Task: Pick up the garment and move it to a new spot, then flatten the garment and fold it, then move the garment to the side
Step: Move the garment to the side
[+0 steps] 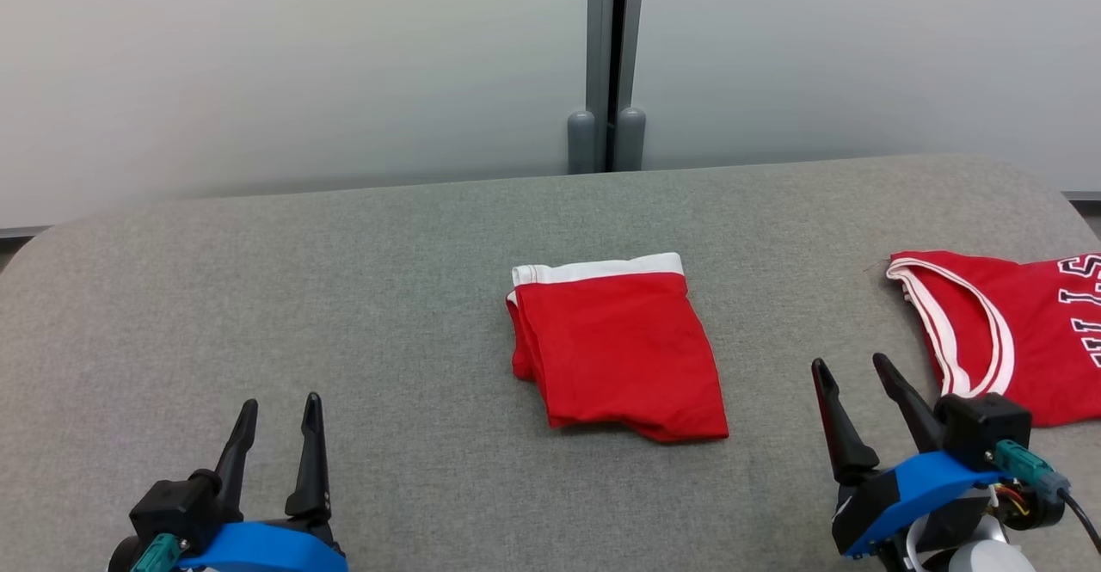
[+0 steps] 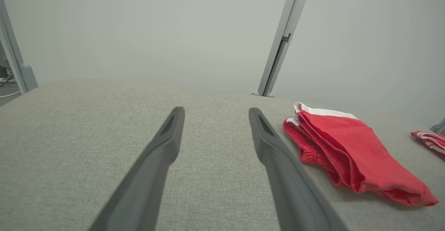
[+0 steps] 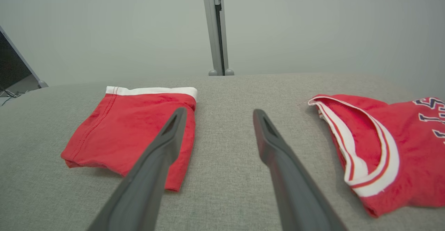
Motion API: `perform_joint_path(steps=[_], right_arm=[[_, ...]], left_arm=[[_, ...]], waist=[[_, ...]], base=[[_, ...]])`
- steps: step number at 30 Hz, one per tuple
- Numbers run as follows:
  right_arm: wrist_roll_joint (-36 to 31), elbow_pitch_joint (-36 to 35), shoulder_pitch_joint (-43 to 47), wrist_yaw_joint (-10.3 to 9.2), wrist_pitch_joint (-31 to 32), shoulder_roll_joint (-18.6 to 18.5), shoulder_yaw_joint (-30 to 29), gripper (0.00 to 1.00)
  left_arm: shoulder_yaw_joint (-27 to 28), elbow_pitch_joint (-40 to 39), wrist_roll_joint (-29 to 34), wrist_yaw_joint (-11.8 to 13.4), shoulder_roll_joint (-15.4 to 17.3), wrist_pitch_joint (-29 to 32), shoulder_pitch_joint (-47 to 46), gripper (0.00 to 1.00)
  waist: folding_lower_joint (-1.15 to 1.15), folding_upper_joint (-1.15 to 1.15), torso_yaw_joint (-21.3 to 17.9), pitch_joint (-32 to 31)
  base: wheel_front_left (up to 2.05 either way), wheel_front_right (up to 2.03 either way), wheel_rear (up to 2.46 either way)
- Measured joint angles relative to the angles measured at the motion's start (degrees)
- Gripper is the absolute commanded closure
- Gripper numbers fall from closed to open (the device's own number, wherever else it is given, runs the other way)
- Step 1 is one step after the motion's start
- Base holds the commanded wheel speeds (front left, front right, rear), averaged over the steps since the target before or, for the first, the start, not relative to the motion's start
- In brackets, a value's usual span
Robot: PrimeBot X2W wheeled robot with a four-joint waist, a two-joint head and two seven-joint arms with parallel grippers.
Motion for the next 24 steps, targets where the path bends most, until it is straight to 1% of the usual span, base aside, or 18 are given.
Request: perform_joint_path(steps=[9,15,17,20,22,24], right_arm=[[0.3,0.5,0.0,0.0,-0.3,0.3,0.0,0.0],[0.4,0.7,-1.0,0.0,1.6,0.5,0.2,0.0],[0.7,0.6,-2.6,0.0,3.4,0.6,0.6,0.0],[1.2,0.6,-7.5,0.0,7.0,0.7,0.6,0.0],[2.0,1.2,-11.5,0.0,9.9,0.8,-0.4,0.0],[3.4,3.5,-15.5,-0.01,14.6,0.7,-0.8,0.0]], left_arm=[[-0.3,0.1,-0.4,0.0,0.3,0.0,-0.3,0.0],[-0.7,-0.4,-0.5,0.1,0.3,-0.1,-0.9,0.0],[-0.9,-1.2,-0.4,0.1,0.4,-0.1,-1.6,0.0],[-1.3,-2.5,0.0,0.1,0.5,-0.1,-3.2,0.0],[-1.7,-3.4,0.4,0.0,0.6,-0.1,-4.7,0.0],[-2.4,-4.0,0.6,-0.3,0.5,-0.1,-6.3,0.0]], waist=[[0.0,0.0,0.1,0.8],[0.0,0.0,0.5,1.8],[0.0,0.0,0.9,2.6],[0.0,0.0,1.5,4.4],[0.01,0.0,2.2,5.9],[0.02,0.0,3.2,7.4]], base=[[0.0,0.0,0.0],[0.0,0.0,0.0],[0.0,0.0,0.0],[0.0,0.0,0.0],[0.0,0.0,0.0],[0.0,0.0,0.0]])
